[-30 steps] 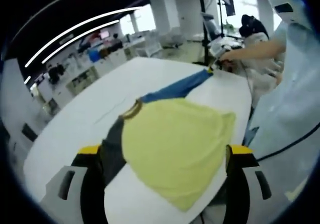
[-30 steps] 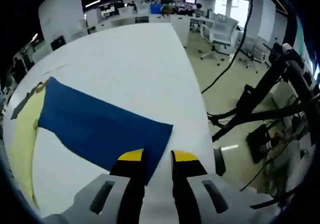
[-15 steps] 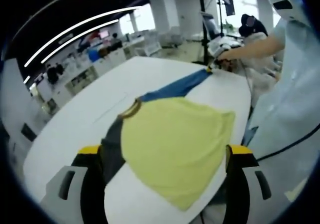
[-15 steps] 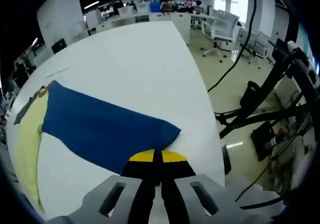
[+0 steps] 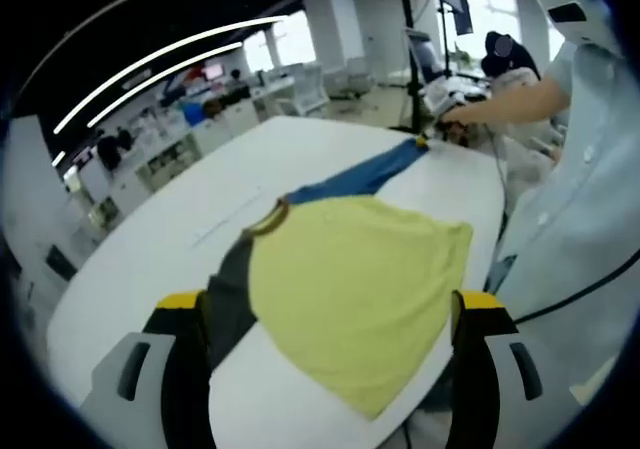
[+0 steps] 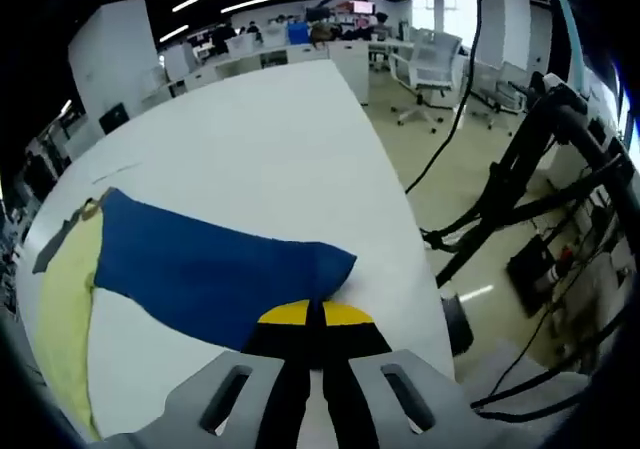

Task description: Fold the garment on the visible template until the final outline fits inside the template.

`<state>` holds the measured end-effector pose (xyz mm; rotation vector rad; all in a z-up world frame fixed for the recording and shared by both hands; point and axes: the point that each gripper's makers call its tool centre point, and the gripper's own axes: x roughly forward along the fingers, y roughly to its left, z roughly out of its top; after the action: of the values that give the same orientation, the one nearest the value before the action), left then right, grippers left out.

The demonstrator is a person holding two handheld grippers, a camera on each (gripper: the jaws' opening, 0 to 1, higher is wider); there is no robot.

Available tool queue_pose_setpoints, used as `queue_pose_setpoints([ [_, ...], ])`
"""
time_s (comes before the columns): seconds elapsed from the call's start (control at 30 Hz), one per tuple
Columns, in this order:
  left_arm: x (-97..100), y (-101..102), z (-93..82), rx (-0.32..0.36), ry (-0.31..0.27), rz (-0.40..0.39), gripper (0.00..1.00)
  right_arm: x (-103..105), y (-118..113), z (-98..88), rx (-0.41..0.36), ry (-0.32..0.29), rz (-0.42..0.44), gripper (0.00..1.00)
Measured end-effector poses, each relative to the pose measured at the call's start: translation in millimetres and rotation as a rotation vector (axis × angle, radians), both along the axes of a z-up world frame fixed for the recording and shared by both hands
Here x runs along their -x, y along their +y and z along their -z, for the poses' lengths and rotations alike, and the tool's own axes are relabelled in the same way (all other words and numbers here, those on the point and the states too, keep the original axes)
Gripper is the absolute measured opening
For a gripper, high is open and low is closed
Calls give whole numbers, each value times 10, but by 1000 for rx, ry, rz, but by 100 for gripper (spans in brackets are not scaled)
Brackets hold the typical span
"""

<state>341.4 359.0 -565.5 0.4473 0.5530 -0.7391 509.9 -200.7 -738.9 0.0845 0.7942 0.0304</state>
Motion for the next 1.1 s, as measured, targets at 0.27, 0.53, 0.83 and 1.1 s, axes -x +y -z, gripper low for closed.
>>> queue_pose_setpoints([
  [0.27, 26, 23, 28, -2, 10, 8, 96, -75, 139, -299, -4, -77, -50, 2],
  [0.53, 34, 28, 19, 2, 3, 18, 96, -168, 487, -652, -83, -167, -93, 2],
  [0.83, 75, 69, 24, 8, -3, 18, 95, -244, 867, -932, -146, -240, -150, 2],
  [1.1, 117, 132, 19, 10, -11, 10, 96, -358, 1294, -1212, -323, -306, -178, 2],
])
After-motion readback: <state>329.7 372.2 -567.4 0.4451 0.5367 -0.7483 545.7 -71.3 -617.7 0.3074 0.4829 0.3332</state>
